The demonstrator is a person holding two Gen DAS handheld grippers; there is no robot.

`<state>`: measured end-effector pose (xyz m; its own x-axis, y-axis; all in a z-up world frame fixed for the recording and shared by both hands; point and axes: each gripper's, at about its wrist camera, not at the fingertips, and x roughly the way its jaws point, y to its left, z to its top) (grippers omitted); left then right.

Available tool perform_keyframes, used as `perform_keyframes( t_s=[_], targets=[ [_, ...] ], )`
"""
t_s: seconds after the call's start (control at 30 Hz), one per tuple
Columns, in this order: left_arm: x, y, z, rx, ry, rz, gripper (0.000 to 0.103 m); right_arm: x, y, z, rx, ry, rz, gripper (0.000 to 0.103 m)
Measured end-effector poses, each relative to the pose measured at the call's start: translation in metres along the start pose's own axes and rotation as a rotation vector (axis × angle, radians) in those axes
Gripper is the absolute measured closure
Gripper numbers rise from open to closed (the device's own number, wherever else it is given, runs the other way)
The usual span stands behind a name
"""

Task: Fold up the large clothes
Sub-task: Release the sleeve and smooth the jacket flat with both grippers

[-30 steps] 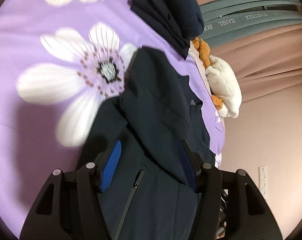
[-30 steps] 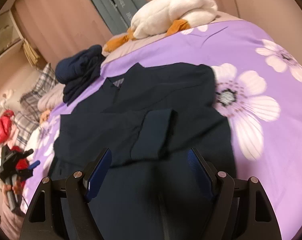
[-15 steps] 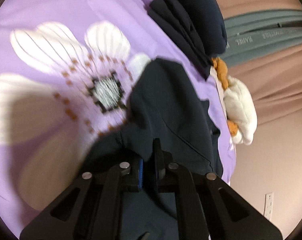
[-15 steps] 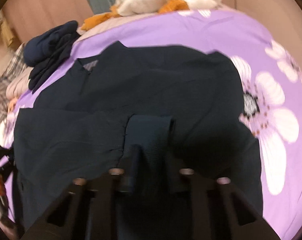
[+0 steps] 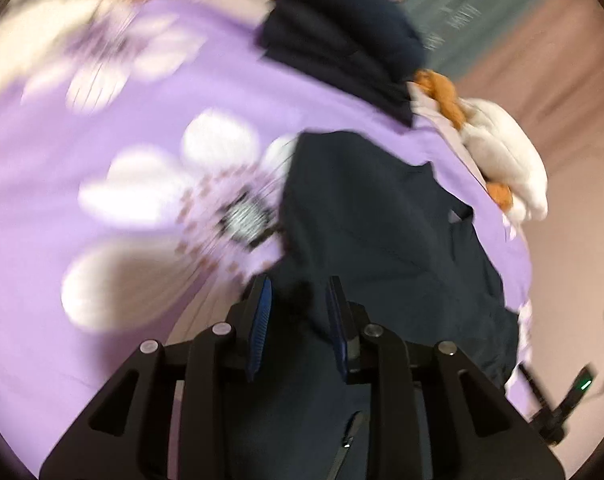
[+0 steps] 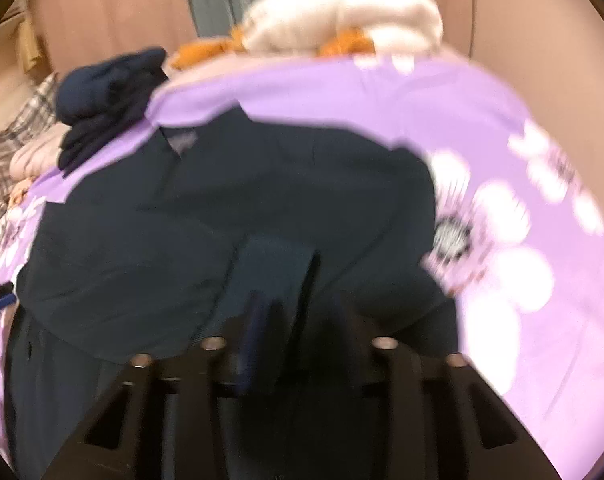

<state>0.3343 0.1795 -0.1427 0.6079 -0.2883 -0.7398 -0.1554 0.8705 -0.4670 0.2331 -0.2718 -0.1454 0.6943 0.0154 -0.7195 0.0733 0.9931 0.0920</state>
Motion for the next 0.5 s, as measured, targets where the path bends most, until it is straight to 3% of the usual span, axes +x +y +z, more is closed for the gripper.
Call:
perform_keyframes(
  t_s=[0.13, 0.27, 0.37, 0.43, 0.5],
  targets=[
    [0.016, -0.057, 0.001, 0.180, 0.009, -0.024, 0.074, 0.004, 0.021, 0.008, -0.029, -0.015, 0.088, 0.059],
    [0.044, -0.103, -0.018, 0.366, 0.001, -0.011, 0.076, 0.024, 0.054, 0.007, -0.122, -0.005, 0.090, 0.059],
    [0.081, -0.104, -0.028, 0.396, 0.066, 0.041, 0.073, 0.047, 0.060, 0.007, -0.129, 0.045, 0.075, 0.059],
    [0.111, -0.092, -0.033, 0.378, 0.155, 0.099, 0.072, 0.062, 0.060, 0.008, -0.133, 0.081, 0.033, 0.059],
    [0.116, -0.085, -0.036, 0.380, 0.134, 0.090, 0.070, 0.077, 0.056, 0.005, -0.128, 0.124, 0.014, 0.059]
  ],
)
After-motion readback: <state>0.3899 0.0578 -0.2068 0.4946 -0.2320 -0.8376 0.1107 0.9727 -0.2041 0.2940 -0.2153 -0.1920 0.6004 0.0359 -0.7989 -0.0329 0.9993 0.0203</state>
